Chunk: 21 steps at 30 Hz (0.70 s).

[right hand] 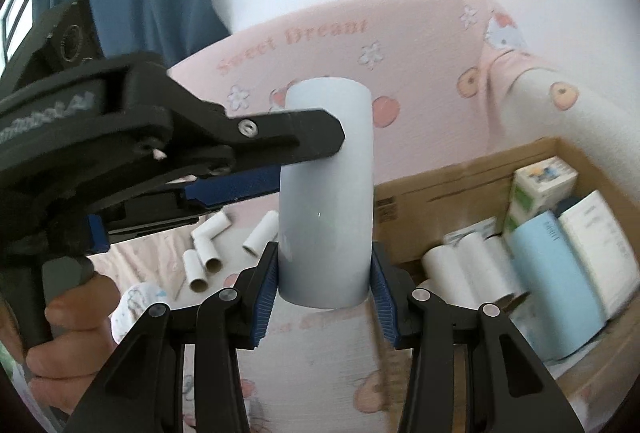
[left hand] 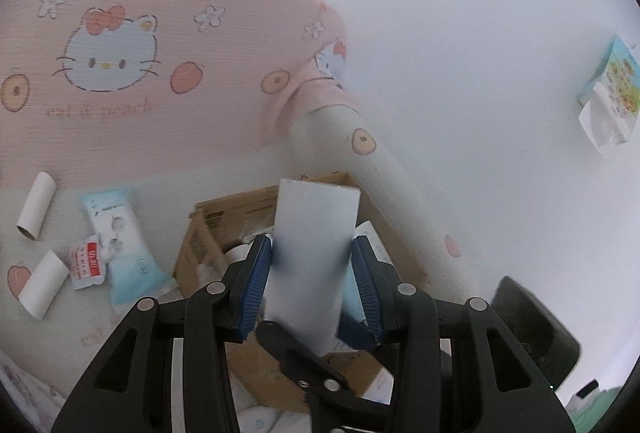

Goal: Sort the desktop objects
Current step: 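Carry the held tube over the open cardboard box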

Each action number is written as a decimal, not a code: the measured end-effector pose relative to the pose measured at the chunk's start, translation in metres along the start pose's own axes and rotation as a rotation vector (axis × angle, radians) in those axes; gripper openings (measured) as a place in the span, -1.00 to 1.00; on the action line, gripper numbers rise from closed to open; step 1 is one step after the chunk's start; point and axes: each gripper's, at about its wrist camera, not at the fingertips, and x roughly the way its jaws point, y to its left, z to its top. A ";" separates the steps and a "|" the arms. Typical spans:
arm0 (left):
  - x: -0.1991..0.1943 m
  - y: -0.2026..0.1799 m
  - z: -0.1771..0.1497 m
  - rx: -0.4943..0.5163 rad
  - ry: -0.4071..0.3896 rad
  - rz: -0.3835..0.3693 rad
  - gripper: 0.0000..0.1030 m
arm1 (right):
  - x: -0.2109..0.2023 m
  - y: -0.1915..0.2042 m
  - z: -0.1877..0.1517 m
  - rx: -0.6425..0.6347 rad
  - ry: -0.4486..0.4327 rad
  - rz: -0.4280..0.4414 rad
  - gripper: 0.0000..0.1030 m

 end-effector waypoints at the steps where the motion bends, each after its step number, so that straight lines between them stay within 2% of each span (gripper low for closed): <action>1: 0.004 -0.002 0.002 -0.003 0.009 0.004 -0.11 | -0.002 -0.005 0.003 0.000 -0.004 -0.004 -0.20; 8: 0.037 -0.002 0.011 -0.047 0.114 -0.061 -0.11 | -0.011 -0.037 0.018 0.026 0.006 -0.010 -0.20; 15: 0.063 -0.004 0.012 -0.069 0.191 -0.048 -0.10 | -0.001 -0.058 0.018 0.016 0.045 -0.042 -0.20; 21: 0.090 0.005 0.013 -0.118 0.263 -0.026 -0.11 | 0.022 -0.079 0.020 0.021 0.146 -0.045 -0.20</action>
